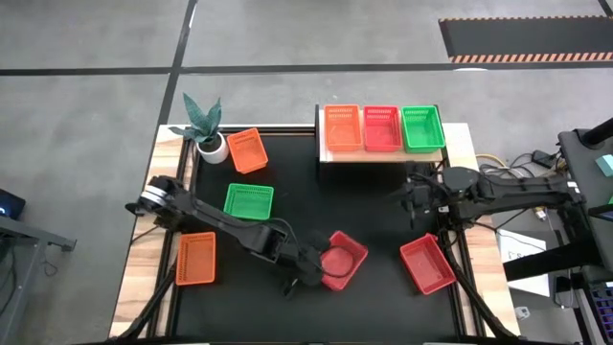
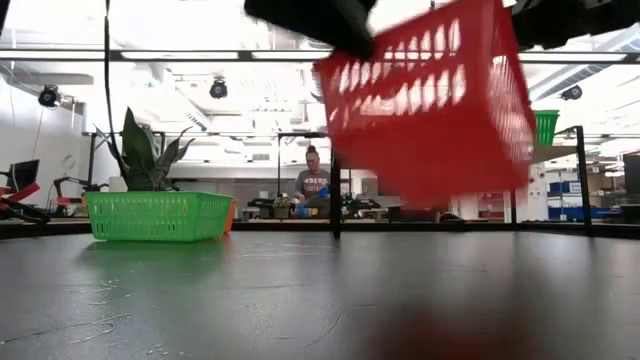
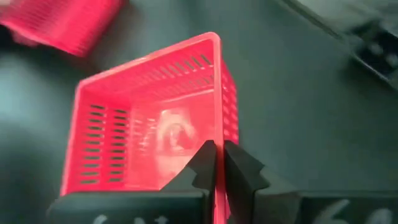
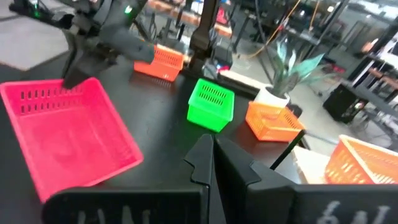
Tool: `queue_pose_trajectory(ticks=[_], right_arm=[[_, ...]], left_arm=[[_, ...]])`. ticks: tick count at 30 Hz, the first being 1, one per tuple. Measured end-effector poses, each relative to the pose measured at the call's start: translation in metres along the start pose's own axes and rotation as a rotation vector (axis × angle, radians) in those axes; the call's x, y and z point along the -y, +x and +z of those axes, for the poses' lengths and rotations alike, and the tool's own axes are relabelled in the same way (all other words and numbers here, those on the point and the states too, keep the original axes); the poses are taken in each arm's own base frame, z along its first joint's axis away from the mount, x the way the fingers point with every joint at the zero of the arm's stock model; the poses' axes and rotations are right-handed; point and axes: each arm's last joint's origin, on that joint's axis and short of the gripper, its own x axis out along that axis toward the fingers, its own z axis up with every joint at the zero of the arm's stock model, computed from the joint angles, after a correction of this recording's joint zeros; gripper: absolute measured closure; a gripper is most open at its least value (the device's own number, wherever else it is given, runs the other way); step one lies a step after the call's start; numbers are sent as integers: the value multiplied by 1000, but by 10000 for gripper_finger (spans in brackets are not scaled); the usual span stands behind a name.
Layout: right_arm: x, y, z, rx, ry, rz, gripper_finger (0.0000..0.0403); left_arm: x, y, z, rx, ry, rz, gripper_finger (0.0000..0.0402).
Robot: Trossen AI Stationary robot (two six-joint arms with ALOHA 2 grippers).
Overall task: Stack baskets on shelf by color
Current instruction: Stack the left red bin on the other red bin on the shelf
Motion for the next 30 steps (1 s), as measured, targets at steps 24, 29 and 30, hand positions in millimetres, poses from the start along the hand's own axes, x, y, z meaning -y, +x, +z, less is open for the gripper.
queue_pose_trajectory(ticks=[24,29,30], right_arm=[[-3,-64,7,270,40,24,394],[-3,-64,7,270,41,24,394],[-3,-63,7,271,41,23,394]], left_arm=[[-156,-114,32,304,-169,805,401],[-189,-112,16,339,-211,908,401],[-195,-108,12,339,-211,921,401]])
